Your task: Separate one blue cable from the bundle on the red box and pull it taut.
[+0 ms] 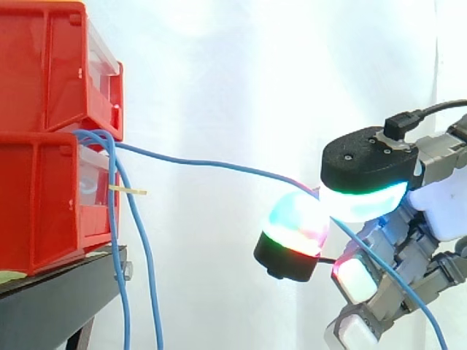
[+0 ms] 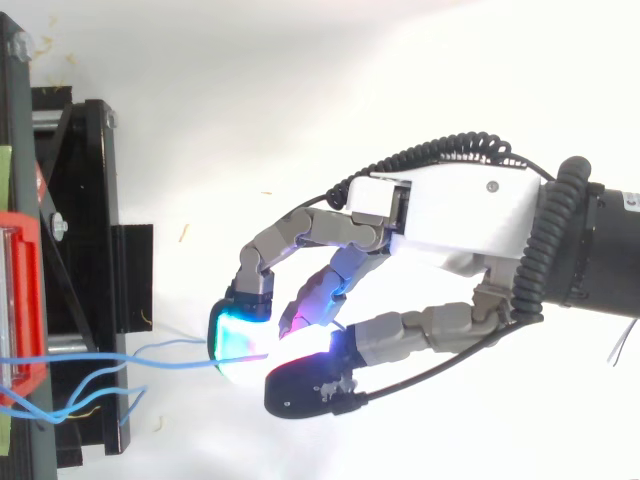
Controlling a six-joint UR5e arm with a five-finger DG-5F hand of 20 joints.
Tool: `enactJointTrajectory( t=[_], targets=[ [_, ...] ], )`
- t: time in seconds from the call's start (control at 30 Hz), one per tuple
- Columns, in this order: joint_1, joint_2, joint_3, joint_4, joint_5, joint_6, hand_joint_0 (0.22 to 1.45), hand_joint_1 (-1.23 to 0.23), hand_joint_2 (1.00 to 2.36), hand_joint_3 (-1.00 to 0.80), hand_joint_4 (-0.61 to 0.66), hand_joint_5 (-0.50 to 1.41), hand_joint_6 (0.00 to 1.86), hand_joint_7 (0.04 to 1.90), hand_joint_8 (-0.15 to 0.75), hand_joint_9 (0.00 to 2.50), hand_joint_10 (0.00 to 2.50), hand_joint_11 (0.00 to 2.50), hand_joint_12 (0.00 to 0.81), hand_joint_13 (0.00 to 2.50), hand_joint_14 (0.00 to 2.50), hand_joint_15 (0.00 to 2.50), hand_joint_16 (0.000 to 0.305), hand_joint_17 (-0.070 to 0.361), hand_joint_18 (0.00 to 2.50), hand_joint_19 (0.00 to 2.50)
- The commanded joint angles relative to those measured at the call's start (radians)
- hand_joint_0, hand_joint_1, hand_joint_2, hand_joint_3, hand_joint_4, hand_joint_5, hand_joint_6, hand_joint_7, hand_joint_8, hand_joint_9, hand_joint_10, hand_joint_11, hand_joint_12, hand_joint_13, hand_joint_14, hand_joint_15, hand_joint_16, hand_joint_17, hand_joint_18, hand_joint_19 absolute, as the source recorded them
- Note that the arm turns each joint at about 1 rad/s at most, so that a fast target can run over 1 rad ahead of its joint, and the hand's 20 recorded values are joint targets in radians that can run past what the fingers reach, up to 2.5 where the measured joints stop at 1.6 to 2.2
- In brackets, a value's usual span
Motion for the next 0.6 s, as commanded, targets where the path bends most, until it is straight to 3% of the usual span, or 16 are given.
enactJointTrajectory(
  t=[0.0,0.57],
  targets=[
    [0.000,0.000,-0.001,0.000,0.000,-0.001,0.50,-0.84,1.43,-0.21,-0.09,0.00,0.86,1.00,0.192,1.11,0.01,0.21,0.393,0.81,0.01,0.38,0.050,0.113,0.16,0.16],
    [0.000,0.000,0.001,-0.001,0.000,-0.001,0.50,-0.84,1.42,-0.21,-0.09,0.00,0.86,1.00,0.192,1.12,0.01,0.22,0.395,0.81,0.01,0.38,0.050,0.113,0.17,0.17]
  ],
)
